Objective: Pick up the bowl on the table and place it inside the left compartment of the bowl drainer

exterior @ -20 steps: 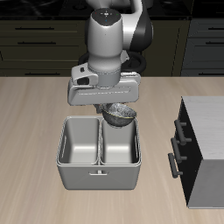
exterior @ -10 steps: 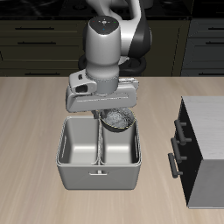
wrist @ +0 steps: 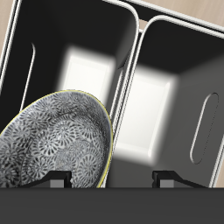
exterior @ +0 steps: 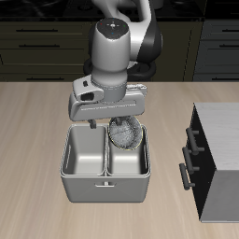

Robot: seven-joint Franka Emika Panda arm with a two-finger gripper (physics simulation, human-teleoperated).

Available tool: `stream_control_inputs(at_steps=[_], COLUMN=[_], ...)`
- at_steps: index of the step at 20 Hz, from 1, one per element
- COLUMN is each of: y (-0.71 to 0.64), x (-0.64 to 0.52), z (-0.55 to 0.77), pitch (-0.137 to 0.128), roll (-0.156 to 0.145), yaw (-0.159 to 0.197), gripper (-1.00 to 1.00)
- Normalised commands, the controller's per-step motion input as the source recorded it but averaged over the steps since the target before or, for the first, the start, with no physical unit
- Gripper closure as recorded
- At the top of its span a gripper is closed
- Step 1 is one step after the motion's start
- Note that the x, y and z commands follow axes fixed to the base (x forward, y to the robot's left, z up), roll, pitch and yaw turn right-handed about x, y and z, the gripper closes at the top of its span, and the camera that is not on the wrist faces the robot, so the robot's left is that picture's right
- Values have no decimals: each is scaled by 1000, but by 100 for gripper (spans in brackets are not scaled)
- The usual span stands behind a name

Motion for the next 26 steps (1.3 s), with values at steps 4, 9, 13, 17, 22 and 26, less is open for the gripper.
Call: stream_control_inputs(at_steps=[4, 9, 13, 17, 22, 26], y=[-98, -62, -6, 73, 11, -25], x=[15, -62, -140, -216, -3, 20], z=[9, 165, 174, 272, 40, 35], pitch=[5, -23, -44, -59, 0, -2], roll=[-15, 4, 46, 83, -11, -14], yaw=[10, -14, -52, -34, -6, -4], gripper=[-100, -100, -100, -100, -100, -100])
